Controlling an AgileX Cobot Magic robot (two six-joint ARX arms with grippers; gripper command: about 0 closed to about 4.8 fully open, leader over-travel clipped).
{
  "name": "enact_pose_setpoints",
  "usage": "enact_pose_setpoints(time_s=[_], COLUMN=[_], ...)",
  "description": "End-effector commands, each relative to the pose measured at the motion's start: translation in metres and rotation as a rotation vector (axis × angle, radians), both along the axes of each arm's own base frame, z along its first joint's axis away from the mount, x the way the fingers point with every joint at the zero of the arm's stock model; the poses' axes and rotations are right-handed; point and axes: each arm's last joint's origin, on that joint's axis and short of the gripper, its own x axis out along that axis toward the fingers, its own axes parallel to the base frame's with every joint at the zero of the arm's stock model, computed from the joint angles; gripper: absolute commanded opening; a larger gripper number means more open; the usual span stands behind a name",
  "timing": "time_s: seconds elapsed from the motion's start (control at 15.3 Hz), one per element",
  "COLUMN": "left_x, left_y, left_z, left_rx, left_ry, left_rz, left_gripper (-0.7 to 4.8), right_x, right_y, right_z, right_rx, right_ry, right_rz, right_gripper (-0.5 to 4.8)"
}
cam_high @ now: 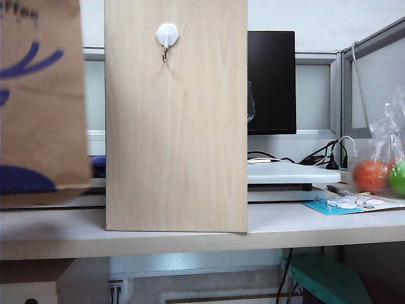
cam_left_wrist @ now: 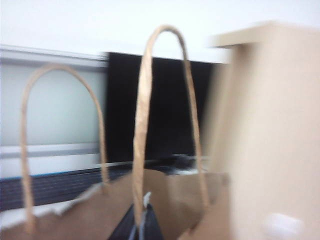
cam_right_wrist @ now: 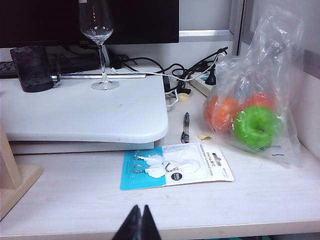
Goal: Pick up the paper bag and hang it on the hook.
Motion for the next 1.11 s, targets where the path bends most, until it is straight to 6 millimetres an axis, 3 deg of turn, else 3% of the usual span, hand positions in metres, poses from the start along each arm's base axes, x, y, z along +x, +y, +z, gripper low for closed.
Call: enact_pose_setpoints(time_s=[0.07, 0.2, 0.33, 0.52, 0.72, 1.11], left_x=[-0.025, -0.030, -0.027, -0.005, 0.008, 0.040], left_y=[-0.008, -0.010, -0.010, -0.009, -0.017, -0.073], left_z=[0.006, 0.003, -0.006, -0.037, -0.042, -0.057], left_rx=[-0.004, -0.032, -0.001, -0.025, -0.052, -0.049], left_ry=[-0.035, 0.025, 0.068, 0.173, 0.167, 0.228], left_rz=[-0.282, -0.371, -0.345, -0.314, -0.388, -0.551], left_gripper=[-0.05, -0.05, -0.05, -0.05, -0.05, -0.05], right_x=[0.000, 0.000, 0.000, 0.000, 0.000, 0.000], right_y=[0.000, 0.000, 0.000, 0.000, 0.000, 0.000], right_z=[-0.001, -0.001, -0.001, -0.001, -0.001, -0.001], right_rx=[0.002, 0.002, 0.002, 0.002, 0.002, 0.008], right_ry=[-0.004, -0.004, -0.004, -0.004, -0.004, -0.003], right_rz=[0.000, 0.000, 0.001, 0.001, 0.002, 0.002], right_gripper=[0.00, 0.00, 0.00, -0.01, 0.00, -0.01])
